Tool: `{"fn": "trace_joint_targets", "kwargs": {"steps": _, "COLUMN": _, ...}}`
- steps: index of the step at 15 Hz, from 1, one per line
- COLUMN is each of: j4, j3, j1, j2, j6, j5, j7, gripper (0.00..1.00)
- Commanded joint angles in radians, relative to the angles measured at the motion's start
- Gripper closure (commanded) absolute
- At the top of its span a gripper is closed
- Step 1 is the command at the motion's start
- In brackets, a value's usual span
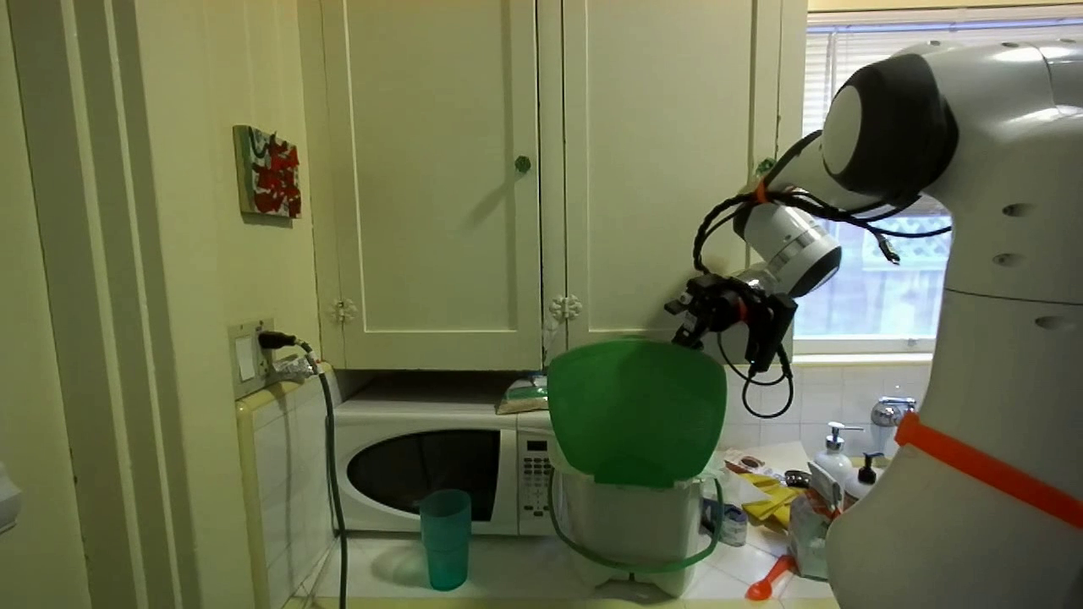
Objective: Open the trash can
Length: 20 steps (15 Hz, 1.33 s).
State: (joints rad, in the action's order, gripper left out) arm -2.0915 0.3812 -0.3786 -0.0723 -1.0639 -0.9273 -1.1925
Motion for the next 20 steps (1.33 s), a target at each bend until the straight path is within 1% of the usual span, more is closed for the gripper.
{"fn": "trace_joint_targets", "kwargs": {"steps": 1, "j4": 0.051, "j3": -0.016, "j1": 0.022, "j2": 0.011, "j6": 0.051, "j5": -0.027, "j7": 0.04, "gripper": 0.0}}
{"fn": "trace_joint_targets", "kwargs": {"steps": 11, "j4": 0.068, "j3": -0.025, "j1": 0.036, "j2": -0.009, "j6": 0.041, "j5": -0.078, "j7": 0.059, "gripper": 0.0}}
{"fn": "trace_joint_targets", "kwargs": {"steps": 20, "j4": 0.027, "j3": -0.055, "j1": 0.042, "j2": -0.083, "j6": -0.132, "j5": -0.027, "j7": 0.036, "gripper": 0.0}}
